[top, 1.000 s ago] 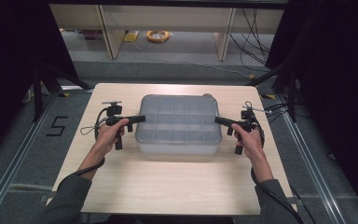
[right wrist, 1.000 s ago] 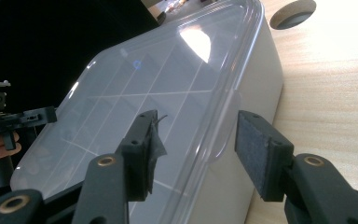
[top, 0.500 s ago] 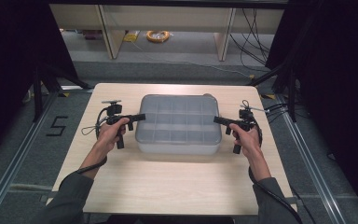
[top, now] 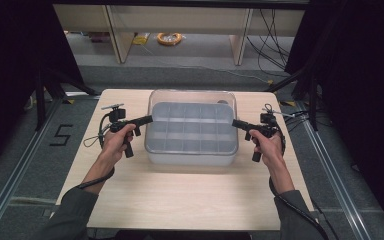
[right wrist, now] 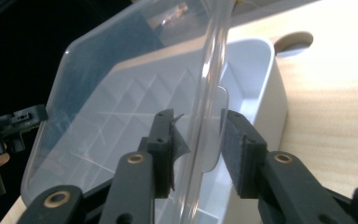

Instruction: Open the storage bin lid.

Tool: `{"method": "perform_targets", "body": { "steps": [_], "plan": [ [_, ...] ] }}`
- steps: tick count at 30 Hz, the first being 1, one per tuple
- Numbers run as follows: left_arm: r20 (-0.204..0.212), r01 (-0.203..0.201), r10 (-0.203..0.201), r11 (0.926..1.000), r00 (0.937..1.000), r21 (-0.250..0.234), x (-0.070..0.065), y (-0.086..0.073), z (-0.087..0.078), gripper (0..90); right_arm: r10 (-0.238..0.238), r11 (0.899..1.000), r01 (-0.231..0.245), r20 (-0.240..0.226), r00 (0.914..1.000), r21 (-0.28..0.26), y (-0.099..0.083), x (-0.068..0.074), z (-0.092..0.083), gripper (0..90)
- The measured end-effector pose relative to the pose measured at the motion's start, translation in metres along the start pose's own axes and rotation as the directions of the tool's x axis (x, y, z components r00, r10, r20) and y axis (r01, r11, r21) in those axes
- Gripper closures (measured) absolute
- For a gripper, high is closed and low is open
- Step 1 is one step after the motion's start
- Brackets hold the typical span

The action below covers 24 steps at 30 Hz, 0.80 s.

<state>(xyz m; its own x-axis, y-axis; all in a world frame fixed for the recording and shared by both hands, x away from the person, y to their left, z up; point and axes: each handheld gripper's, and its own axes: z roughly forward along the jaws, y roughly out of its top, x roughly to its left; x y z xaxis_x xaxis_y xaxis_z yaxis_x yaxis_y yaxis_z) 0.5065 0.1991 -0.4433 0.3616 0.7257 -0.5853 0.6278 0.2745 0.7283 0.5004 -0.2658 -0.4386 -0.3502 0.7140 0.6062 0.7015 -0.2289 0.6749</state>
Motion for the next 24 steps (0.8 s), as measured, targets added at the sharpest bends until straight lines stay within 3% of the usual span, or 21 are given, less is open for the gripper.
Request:
{"method": "perform_targets", "body": {
  "steps": [1,2,4,8,12,24],
  "plan": [
    [0.007,0.000,0.000,1.0000,1.0000,-0.006,-0.002,0.001,-0.002,66.0,-0.041,0.999,0.040,-0.006,0.9992,-0.024,0.002,-0.001,-0.002,68.0],
    [0.010,-0.005,0.005,0.9999,0.9999,-0.011,-0.003,0.001,-0.004,66.6,-0.038,0.999,0.038,-0.003,0.9993,-0.031,0.003,0.001,-0.004,68.8],
    [0.017,-0.012,0.013,0.9995,0.9998,-0.030,-0.008,0.003,-0.007,68.5,-0.087,0.995,0.086,-0.010,0.9962,-0.057,0.007,0.001,-0.010,71.6],
    [0.009,-0.043,0.043,0.9977,0.9990,-0.052,-0.017,0.004,-0.014,68.4,-0.092,0.993,0.091,-0.018,0.9956,-0.069,0.009,0.007,-0.016,72.3],
    [0.023,-0.056,0.057,0.9963,0.9981,-0.066,-0.023,0.006,-0.021,69.7,-0.090,0.993,0.088,-0.023,0.9957,-0.079,0.010,0.009,-0.020,72.2],
    [0.013,-0.087,0.089,0.9926,0.9960,-0.084,-0.037,0.004,-0.041,69.6,-0.106,0.991,0.102,-0.037,0.9937,-0.089,0.006,0.021,-0.031,72.0]
  ]
}}
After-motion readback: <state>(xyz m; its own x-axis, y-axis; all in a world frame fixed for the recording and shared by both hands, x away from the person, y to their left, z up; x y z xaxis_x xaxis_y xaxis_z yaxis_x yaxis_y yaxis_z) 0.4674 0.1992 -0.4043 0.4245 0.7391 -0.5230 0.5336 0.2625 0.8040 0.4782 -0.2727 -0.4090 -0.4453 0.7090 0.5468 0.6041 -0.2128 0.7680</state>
